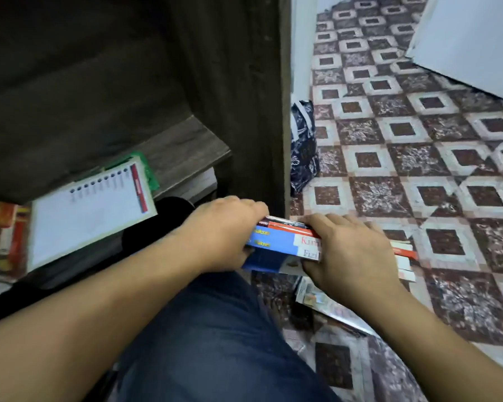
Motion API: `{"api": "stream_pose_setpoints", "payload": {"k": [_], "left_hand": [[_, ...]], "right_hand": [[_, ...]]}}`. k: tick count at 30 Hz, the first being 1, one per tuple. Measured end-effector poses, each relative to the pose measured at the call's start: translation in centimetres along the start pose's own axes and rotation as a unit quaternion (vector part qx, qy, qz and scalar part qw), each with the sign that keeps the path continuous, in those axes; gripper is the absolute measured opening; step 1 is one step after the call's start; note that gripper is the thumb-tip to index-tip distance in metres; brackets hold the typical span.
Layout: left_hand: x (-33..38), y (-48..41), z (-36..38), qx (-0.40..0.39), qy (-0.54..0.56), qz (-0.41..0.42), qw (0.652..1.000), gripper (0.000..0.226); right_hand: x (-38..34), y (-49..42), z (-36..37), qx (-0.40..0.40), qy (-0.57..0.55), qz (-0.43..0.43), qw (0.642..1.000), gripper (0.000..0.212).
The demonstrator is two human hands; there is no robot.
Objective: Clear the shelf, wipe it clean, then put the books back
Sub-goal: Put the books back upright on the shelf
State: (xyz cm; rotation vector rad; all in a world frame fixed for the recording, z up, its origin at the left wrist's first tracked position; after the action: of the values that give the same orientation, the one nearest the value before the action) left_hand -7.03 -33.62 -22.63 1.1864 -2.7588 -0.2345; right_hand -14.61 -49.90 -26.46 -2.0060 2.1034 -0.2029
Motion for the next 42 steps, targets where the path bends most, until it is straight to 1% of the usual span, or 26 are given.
{"api": "stream_pose_setpoints", "payload": {"k": [5,8,11,14,16,18,20,22,24,25,26,27,28,29,30,32,33,36,38,42], "left_hand": [[-6.3,7.0,-3.8,0.07,-0.012,-0.116,0.991,0.031],[-10.6,10.6,-5.8,0.132,-0.04,-0.173,0.975,0.038],[-14.7,13.6,-8.0,0.21,-0.072,-0.23,0.947,0.048],[-18.4,15.8,-9.9,0.294,-0.097,-0.282,0.908,0.056],[-20.8,16.6,-9.9,0.335,-0.12,-0.306,0.883,0.061],[-23.1,16.8,-8.5,0.354,-0.133,-0.32,0.869,0.066],[-25.3,16.5,-6.0,0.349,-0.131,-0.333,0.866,0.068],[-27.0,16.0,-2.3,0.325,-0.131,-0.332,0.876,0.069],[-28.1,15.4,1.8,0.292,-0.126,-0.325,0.89,0.068],[-28.5,15.1,3.6,0.275,-0.113,-0.326,0.897,0.067],[-28.8,14.9,5.2,0.256,-0.093,-0.331,0.904,0.066],[-29.1,14.6,6.3,0.235,-0.074,-0.338,0.908,0.066],[-29.4,14.4,7.0,0.22,-0.062,-0.344,0.911,0.066],[-29.8,14.1,7.3,0.21,-0.056,-0.344,0.914,0.065],[-30.1,13.9,7.3,0.203,-0.053,-0.34,0.917,0.063],[-30.8,13.5,7.5,0.187,-0.041,-0.334,0.923,0.062],[-31.0,13.4,7.8,0.18,-0.031,-0.332,0.925,0.065],[-31.0,13.1,8.6,0.189,0.002,-0.326,0.926,0.089],[-30.8,13.0,8.9,0.188,0.014,-0.328,0.926,0.1],[-30.0,12.9,8.8,0.169,-0.021,-0.352,0.92,0.099]], "right_hand": [[-8.1,-4.5,-2.8,0.043,-0.037,-0.11,0.992,0.046],[-13.5,-8.2,-4.4,0.085,-0.055,-0.162,0.982,0.044],[-18.8,-12.1,-6.5,0.161,-0.086,-0.204,0.962,0.04],[-23.7,-15.7,-7.8,0.23,-0.11,-0.238,0.937,0.036],[-26.8,-18.0,-7.4,0.28,-0.108,-0.248,0.921,0.035],[-29.2,-19.7,-5.7,0.331,-0.093,-0.25,0.905,0.032],[-30.9,-20.6,-2.6,0.343,-0.079,-0.263,0.898,0.03],[-31.6,-20.5,1.4,0.32,-0.075,-0.281,0.902,0.032],[-31.9,-19.9,4.8,0.258,-0.078,-0.301,0.915,0.039],[-31.9,-19.6,6.2,0.199,-0.073,-0.311,0.926,0.045],[-32.1,-19.4,7.2,0.121,-0.066,-0.319,0.938,0.049],[-32.1,-19.3,8.1,0.032,-0.058,-0.325,0.944,0.052],[-32.1,-19.5,8.6,-0.04,-0.056,-0.323,0.944,0.055],[-31.9,-19.8,8.9,-0.086,-0.056,-0.319,0.942,0.058],[-31.7,-20.1,9.1,-0.111,-0.059,-0.316,0.94,0.063],[-31.2,-20.7,9.6,-0.133,-0.063,-0.321,0.936,0.079],[-30.8,-21.0,9.9,-0.144,-0.062,-0.324,0.933,0.087],[-30.0,-21.5,10.6,-0.154,-0.047,-0.325,0.932,0.104],[-30.1,-21.6,10.8,-0.134,-0.03,-0.327,0.935,0.106],[-30.4,-21.3,10.9,-0.116,0.003,-0.317,0.942,0.103]]}}
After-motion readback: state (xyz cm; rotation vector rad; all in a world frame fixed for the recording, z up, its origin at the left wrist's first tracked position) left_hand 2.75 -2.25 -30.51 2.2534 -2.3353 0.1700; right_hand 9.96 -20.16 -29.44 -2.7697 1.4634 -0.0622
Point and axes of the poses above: each hand's wrist, its own y-axis away from the middle knuckle, its own z-axis out of the palm, x = y × z, the point moved 3 cm from there along -y, towards the middle knuckle, and after that the axes turned 2 degrees about y, right-handed, at the moved point
